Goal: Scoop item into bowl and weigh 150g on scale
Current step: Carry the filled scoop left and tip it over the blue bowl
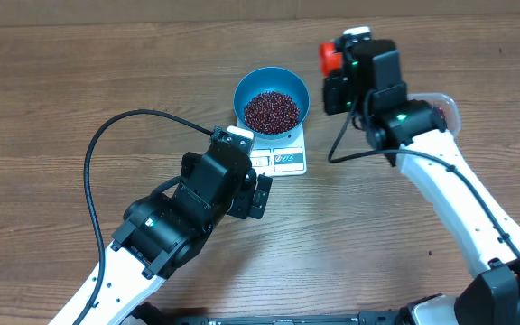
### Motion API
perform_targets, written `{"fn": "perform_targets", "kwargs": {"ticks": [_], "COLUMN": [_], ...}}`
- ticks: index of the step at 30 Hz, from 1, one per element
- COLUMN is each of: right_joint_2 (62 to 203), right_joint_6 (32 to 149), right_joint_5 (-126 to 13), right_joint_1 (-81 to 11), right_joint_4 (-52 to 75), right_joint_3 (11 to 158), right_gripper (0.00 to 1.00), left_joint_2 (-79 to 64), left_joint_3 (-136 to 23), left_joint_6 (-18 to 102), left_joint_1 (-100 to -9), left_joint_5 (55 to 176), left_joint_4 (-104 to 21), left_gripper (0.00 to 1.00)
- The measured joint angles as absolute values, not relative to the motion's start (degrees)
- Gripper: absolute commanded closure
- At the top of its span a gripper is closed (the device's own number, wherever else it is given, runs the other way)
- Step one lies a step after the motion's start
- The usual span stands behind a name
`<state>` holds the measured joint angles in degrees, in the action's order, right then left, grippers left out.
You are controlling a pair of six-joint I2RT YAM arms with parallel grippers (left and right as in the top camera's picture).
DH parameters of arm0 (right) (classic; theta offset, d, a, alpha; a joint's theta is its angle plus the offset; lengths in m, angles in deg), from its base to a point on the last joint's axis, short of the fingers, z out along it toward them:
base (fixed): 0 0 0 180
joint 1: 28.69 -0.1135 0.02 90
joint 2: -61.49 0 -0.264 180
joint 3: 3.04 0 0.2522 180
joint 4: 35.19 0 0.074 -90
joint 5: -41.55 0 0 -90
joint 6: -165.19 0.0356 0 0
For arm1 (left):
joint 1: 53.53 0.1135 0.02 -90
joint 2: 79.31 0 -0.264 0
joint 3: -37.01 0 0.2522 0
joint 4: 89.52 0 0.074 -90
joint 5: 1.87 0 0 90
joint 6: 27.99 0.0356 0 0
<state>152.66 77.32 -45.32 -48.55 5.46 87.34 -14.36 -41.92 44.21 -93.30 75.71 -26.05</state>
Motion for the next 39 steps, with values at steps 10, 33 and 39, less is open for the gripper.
{"fn": "perform_targets", "kwargs": {"ticks": [10, 33, 39], "right_joint_2": [153.04, 160.77, 160.77], "right_joint_6": [76.84, 76.71, 76.68], "right_joint_5": [-48.7, -60.48, -60.7], "right_joint_1": [-53.21, -53.23, -53.23], "right_joint_4": [3.95, 6.45, 6.16], "right_joint_3": [87.34, 87.36, 87.36], "right_gripper": [0.96, 0.96, 0.96], "left_joint_2": [-14.36, -14.36, -14.36], "left_joint_3": [-41.92, -41.92, -41.92], "left_joint_6": [44.21, 44.21, 44.21], "left_joint_1": [-93.3, -93.3, -93.3], "left_joint_5": [75.69, 75.71, 75.71], "left_joint_4": [-26.05, -26.05, -26.05], "left_gripper": [0.0, 0.01, 0.0]}}
